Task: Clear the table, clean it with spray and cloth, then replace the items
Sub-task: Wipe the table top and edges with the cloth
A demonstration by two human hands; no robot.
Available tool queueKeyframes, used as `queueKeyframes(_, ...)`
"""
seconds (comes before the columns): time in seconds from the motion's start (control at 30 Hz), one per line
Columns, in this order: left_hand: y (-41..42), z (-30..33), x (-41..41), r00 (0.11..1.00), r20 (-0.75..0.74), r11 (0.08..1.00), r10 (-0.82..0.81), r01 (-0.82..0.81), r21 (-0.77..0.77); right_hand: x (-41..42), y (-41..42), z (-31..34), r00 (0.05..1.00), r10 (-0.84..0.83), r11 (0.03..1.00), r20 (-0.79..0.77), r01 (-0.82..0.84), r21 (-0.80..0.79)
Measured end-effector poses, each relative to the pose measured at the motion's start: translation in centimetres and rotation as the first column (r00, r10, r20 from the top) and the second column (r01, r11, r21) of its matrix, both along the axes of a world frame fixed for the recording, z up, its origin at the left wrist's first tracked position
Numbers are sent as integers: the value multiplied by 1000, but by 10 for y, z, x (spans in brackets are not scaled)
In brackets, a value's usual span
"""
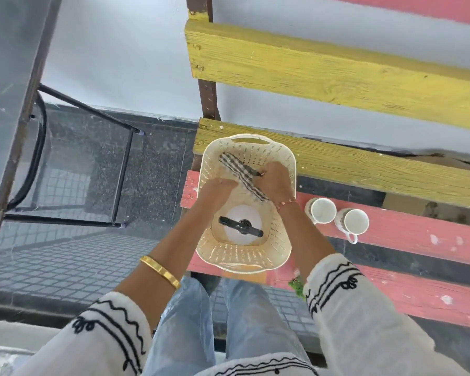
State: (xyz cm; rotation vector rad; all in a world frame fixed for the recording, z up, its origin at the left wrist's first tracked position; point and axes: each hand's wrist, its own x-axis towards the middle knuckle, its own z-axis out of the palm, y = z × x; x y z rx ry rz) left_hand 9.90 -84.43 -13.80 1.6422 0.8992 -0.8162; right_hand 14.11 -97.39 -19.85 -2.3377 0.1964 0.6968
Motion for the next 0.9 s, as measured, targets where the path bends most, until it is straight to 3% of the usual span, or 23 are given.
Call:
queueKeyframes(0.17, -1, 25, -6, 989, 76, 989, 125, -118, -92, -11, 5, 60, 968, -249, 944, -5, 244, 220)
queueKeyframes(0.33, 17, 70, -24, 927, 252, 939, 279, -208, -275, -41, 32, 139, 989, -146, 929, 29, 126, 349)
queueKeyframes(0.57, 103, 134, -79, 824, 366, 863, 432, -259, -434, -98, 105, 224, 993, 24, 924, 113, -65, 377)
queueKeyframes(0.77, 173, 166, -123, 781, 436, 848, 446, -213, -486, -128, 189, 254, 936, -93, 972, 338, 11, 236)
queueKeyframes(0.9, 226, 181, -152, 727, 447, 805, 521, -245, -540, -145, 243, 263, 962, -83, 948, 261, -4, 318)
